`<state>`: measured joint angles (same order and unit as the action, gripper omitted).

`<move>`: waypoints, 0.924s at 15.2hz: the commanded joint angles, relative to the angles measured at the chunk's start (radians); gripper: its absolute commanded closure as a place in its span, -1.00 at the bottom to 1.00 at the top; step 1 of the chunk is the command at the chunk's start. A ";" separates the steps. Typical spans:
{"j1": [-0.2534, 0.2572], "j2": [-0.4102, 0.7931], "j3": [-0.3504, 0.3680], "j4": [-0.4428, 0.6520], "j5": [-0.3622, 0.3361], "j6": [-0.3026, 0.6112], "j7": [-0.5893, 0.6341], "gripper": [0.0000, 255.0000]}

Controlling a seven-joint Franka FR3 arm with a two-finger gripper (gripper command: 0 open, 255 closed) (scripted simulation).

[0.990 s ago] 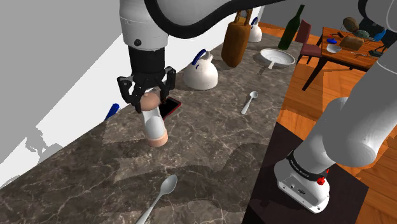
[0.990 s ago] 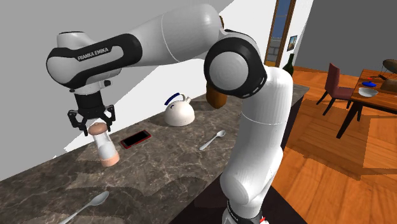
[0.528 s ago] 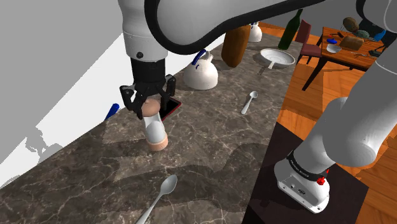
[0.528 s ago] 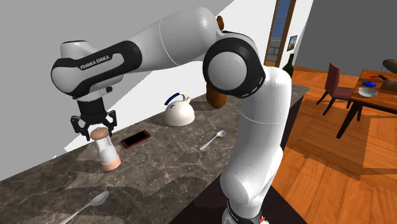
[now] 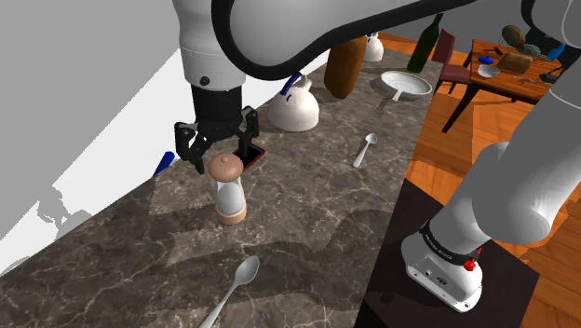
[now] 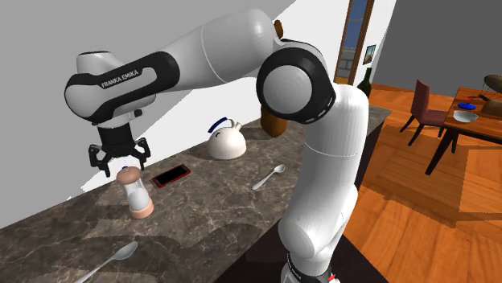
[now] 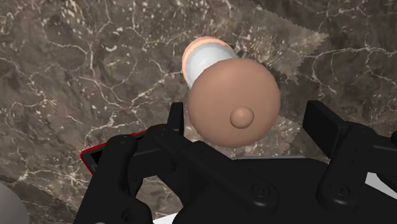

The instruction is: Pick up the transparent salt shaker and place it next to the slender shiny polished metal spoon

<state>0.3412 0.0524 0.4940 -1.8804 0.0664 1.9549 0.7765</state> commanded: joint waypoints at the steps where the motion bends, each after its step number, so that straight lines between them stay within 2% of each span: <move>1: 0.000 0.000 0.000 0.000 0.000 0.000 0.000 -1.00; 2: 0.000 0.000 0.000 0.000 0.000 0.000 0.000 -1.00; 6: -0.007 -0.019 -0.005 0.106 0.007 -0.124 -0.005 -1.00; 14: -0.007 -0.019 -0.005 0.106 0.007 -0.124 -0.005 -1.00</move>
